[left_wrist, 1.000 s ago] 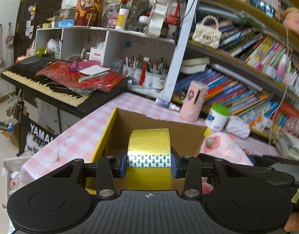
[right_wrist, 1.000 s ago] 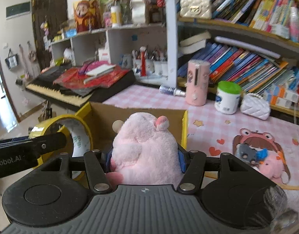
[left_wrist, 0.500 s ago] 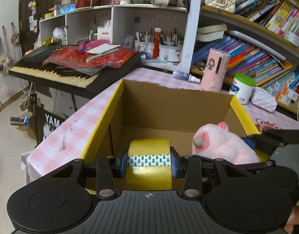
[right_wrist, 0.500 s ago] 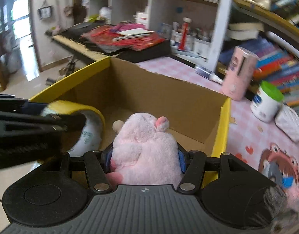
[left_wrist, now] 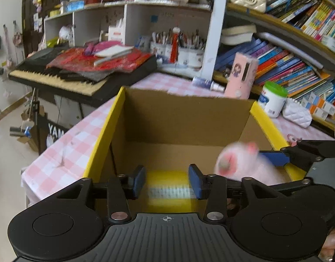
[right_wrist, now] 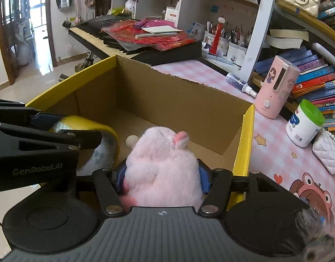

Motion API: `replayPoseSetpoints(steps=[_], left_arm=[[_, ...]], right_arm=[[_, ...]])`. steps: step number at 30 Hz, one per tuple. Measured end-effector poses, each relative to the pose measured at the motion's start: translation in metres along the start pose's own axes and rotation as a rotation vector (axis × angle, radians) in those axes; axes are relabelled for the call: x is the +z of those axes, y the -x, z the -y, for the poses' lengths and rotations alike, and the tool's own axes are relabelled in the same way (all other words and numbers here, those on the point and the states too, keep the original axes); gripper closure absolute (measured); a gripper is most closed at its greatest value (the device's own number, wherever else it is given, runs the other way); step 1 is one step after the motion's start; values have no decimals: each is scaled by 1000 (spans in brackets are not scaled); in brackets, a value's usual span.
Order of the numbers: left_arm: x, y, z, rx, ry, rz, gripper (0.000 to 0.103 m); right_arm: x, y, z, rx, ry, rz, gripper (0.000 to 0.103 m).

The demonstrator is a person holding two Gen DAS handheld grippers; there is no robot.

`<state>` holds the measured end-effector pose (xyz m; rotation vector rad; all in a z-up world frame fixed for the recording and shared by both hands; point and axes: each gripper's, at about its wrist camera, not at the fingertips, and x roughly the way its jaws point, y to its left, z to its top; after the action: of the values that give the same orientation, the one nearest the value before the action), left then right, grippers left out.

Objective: Organize objects
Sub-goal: 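Lower the tape and pig into the box and open both tools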

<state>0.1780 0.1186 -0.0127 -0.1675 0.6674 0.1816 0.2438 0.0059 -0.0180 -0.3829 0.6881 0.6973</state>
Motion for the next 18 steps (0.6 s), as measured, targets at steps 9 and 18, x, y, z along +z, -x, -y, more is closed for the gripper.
replayPoseSetpoints(steps=[9, 18], left_arm=[[4, 44, 7, -22, -29, 156, 19], [1, 80, -4, 8, -3, 218, 14]], right_arm=[[-3, 32, -4, -37, -45, 136, 19], [-8, 77, -16, -120, -123, 225, 18]])
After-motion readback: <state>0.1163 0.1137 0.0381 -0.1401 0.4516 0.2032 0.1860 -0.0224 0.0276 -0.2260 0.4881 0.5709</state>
